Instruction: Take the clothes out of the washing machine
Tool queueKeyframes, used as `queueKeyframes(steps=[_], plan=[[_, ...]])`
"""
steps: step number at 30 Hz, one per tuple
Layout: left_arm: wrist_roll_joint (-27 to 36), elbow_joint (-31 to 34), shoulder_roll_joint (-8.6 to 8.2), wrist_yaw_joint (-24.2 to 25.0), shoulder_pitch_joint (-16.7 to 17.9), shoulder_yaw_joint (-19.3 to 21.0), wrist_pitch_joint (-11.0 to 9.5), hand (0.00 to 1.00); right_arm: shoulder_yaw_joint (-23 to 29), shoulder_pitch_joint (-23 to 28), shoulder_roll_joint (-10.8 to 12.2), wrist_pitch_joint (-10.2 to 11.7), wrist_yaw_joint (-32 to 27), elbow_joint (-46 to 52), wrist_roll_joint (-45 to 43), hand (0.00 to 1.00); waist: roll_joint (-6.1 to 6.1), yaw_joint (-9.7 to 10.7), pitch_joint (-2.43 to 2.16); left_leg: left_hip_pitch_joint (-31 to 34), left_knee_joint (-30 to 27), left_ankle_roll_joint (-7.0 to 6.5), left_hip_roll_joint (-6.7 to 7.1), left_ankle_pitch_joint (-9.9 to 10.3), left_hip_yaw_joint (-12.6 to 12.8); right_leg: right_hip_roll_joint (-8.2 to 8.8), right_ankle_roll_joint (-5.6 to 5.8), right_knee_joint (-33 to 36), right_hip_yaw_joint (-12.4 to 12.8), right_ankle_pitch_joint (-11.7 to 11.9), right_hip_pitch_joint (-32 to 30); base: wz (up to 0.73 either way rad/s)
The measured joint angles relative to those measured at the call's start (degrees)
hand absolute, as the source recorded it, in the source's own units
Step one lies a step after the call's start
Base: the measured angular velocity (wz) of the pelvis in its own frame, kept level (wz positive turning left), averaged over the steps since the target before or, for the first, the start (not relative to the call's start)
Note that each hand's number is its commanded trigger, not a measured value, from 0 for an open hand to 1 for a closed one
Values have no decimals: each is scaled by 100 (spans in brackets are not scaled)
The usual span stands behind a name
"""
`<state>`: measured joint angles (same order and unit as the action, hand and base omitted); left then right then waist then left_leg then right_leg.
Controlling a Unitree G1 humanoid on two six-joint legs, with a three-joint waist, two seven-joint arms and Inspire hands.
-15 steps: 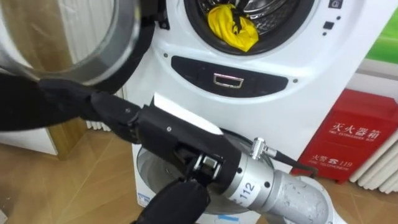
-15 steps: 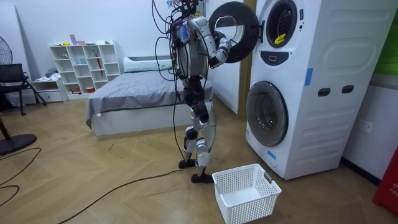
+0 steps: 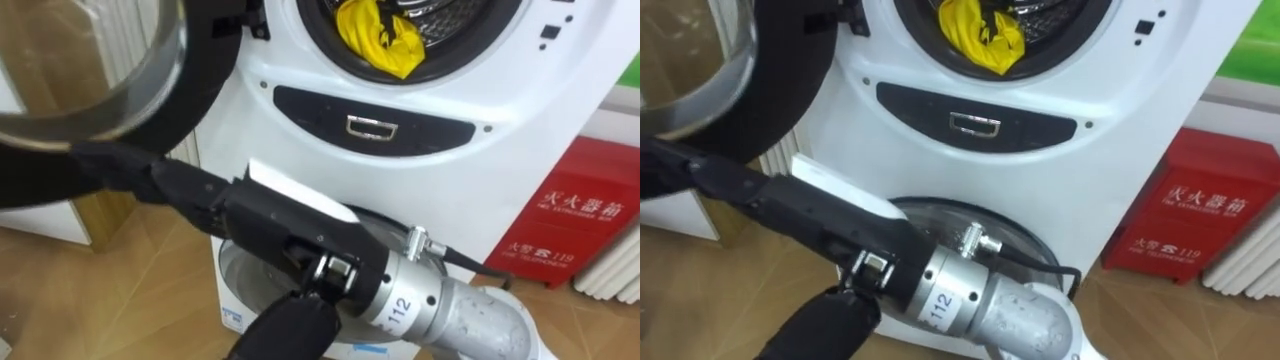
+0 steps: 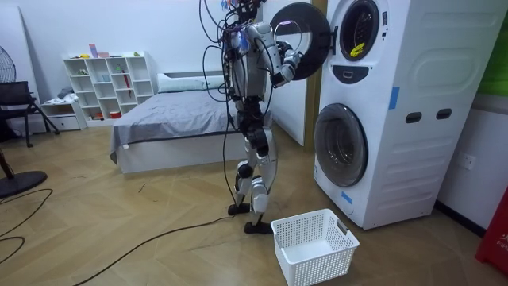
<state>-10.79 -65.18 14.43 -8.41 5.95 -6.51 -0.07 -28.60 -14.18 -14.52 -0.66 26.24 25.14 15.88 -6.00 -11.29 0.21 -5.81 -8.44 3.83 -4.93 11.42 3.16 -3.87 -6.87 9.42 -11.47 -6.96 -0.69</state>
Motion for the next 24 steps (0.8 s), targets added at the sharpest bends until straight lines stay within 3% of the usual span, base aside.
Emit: queueKeyframes(steps=[9, 13, 24], plan=[[7, -1, -53, -129, 7, 223, -21, 0, 273, 186, -305, -2, -149, -204, -292, 0, 27, 139, 19, -38, 11, -18, 1, 11, 76, 3, 11, 5, 22, -6, 31, -1], [7, -5, -78, -134, 5, 479, -21, 0, 824, 355, -386, -3, -459, -206, -347, 0, 33, 231, 22, 10, 10, -22, 2, 13, 75, 8, 12, 3, 12, -3, -4, 0], [12, -20, -250, -239, 18, 753, 18, 0, 1694, 331, -366, -3, -1455, -205, -369, 0, 169, 334, 41, -57, 2, -22, -1, 13, 111, 6, 16, -74, 10, 7, 79, -2]])
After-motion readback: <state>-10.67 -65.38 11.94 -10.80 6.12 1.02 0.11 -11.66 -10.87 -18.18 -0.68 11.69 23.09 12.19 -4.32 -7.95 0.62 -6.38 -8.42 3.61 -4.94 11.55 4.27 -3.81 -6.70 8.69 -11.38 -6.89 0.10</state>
